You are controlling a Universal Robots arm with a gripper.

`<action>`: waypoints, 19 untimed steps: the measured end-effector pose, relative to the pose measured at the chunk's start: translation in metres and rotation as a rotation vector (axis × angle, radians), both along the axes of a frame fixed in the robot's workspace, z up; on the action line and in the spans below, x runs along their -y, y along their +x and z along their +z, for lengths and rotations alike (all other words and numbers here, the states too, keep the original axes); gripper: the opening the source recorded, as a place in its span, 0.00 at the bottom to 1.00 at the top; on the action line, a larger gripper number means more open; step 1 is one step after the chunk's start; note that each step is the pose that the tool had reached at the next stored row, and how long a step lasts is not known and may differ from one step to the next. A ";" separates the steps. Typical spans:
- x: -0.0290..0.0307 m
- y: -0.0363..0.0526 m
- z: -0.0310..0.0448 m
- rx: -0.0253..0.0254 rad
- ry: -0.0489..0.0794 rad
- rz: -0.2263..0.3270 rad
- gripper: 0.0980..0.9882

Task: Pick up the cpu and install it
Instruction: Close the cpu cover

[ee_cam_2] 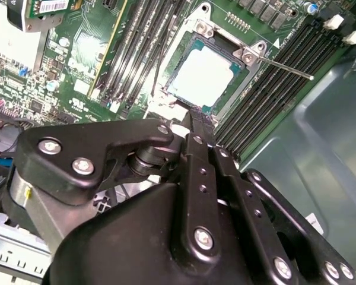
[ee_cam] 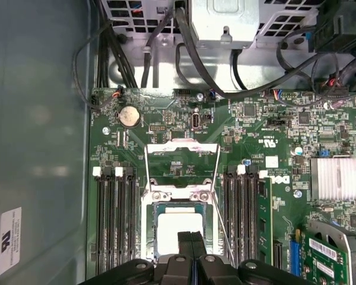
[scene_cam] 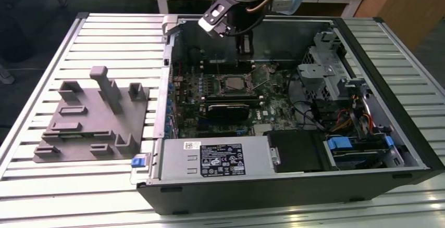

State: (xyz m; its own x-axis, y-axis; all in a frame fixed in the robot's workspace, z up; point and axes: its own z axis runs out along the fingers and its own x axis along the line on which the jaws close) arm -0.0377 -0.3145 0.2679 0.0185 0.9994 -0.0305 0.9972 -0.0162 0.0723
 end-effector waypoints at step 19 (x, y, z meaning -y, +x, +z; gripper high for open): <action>0.0000 0.0050 0.0132 -0.0001 0.000 0.000 0.01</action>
